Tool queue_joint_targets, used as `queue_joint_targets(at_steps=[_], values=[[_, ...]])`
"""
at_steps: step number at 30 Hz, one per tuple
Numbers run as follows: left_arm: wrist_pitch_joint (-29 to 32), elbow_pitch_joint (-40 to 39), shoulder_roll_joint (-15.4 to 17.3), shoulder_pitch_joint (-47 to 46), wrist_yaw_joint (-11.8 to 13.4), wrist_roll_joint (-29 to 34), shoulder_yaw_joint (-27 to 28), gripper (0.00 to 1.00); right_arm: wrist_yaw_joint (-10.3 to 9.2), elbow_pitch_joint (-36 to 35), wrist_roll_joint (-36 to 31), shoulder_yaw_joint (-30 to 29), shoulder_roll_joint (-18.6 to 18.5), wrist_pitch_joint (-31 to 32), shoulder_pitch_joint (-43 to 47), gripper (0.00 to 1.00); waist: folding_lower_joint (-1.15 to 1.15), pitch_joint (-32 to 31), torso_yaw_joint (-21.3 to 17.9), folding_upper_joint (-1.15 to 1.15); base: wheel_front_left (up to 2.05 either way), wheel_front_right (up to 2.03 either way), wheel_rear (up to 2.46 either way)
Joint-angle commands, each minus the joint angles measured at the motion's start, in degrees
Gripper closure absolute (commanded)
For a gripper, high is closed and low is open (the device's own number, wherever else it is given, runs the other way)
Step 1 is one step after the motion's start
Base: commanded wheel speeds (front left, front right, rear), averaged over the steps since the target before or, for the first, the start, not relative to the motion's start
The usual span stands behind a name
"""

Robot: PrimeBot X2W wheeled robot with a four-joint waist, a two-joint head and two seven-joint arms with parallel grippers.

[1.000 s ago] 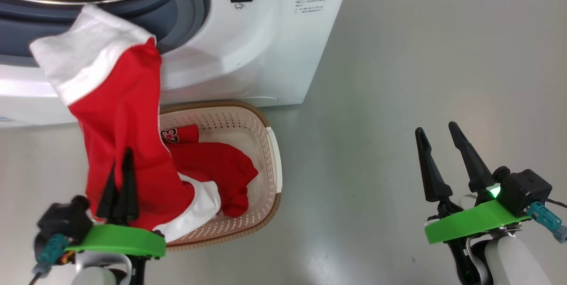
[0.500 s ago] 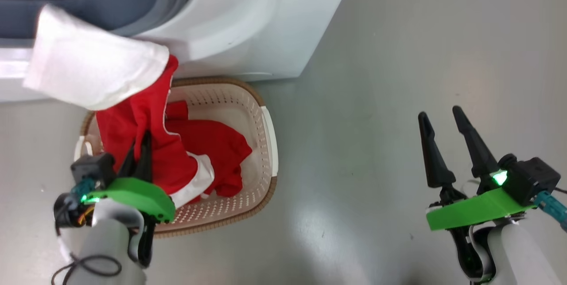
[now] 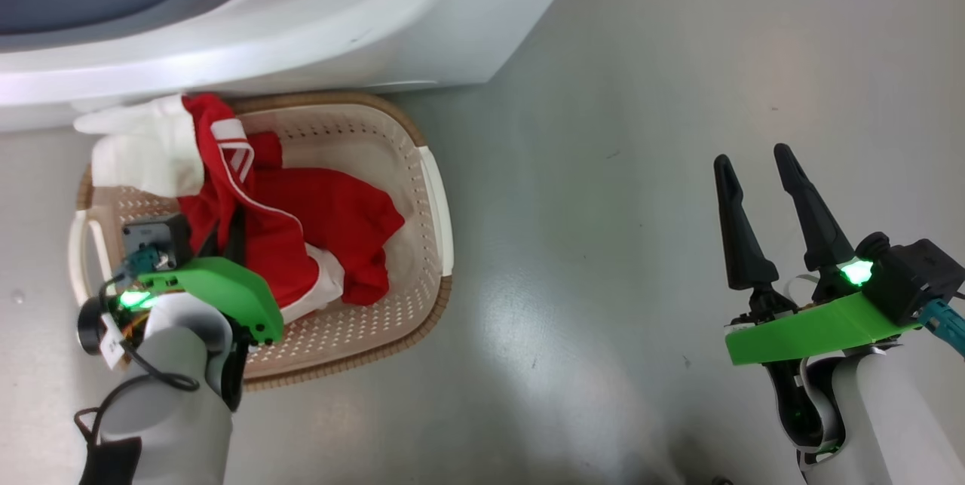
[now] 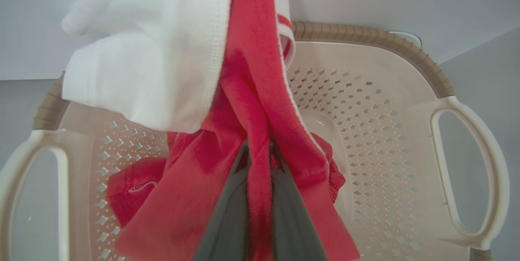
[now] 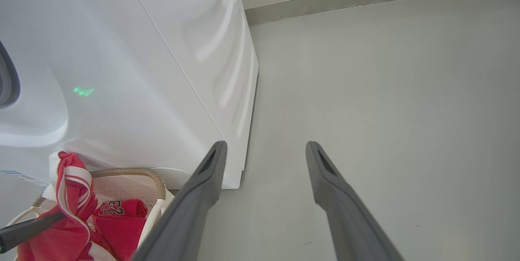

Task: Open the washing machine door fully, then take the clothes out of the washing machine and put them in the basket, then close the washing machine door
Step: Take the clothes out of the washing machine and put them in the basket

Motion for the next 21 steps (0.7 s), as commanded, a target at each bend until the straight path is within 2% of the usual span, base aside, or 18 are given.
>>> queue_joint_targets(at_steps=[1,13,14,15,16,18,19,20,21], values=[[-0.5,1.0,2.2,-0.1,-0.3,0.5,1.0,1.00,0.37,-1.4,0.5,1.2,0.0,-0.4,0.3,0.00,0.00,1.1,-0.8,0.00,0.00,0.00,0.00],[0.0,7.9,2.9,-3.4,-0.7,-0.7,-0.4,1.00,0.37,-1.2,0.5,1.4,0.0,-0.4,-0.2,0.00,0.00,1.9,-1.4,0.00,0.00,0.00,0.00],[-0.1,8.0,3.0,-3.6,-0.7,-0.8,-0.5,0.96,0.37,-1.2,0.5,1.4,0.0,-0.4,-0.2,0.00,0.00,1.8,-1.4,0.00,0.00,0.00,0.00],[-0.2,8.0,3.2,-3.8,-0.7,-0.9,-0.5,0.79,0.37,-1.2,0.4,1.4,0.0,-0.4,-0.2,0.00,0.00,1.8,-1.3,0.00,0.00,0.00,0.00],[-0.2,8.1,3.2,-3.9,-0.7,-1.0,-0.5,0.72,0.37,-1.1,0.4,1.3,0.0,-0.4,-0.2,0.00,0.00,1.8,-1.3,0.00,0.00,0.00,0.00],[-0.3,8.2,3.1,-4.0,-0.7,-1.2,-0.6,0.51,0.37,-1.1,0.3,1.2,0.0,-0.4,-0.1,0.00,0.00,1.5,-1.1,0.00,0.00,0.00,0.00],[-0.4,8.2,3.1,-4.0,-0.8,-1.4,-0.6,0.16,0.37,-1.0,0.3,1.2,0.0,-0.4,0.0,0.00,0.00,1.4,-1.0,0.00,0.00,0.00,0.00],[-0.4,8.2,3.0,-3.9,-0.8,-1.5,-0.6,0.00,0.37,-0.9,0.2,1.1,0.0,-0.4,0.1,0.00,0.00,1.0,-0.9,0.00,0.00,0.00,0.00],[-0.4,8.0,3.0,-3.8,-0.8,-1.6,-0.5,0.00,0.37,-0.9,0.1,1.1,0.0,-0.4,0.1,0.00,0.00,0.7,-0.8,0.00,0.00,0.00,0.00]])
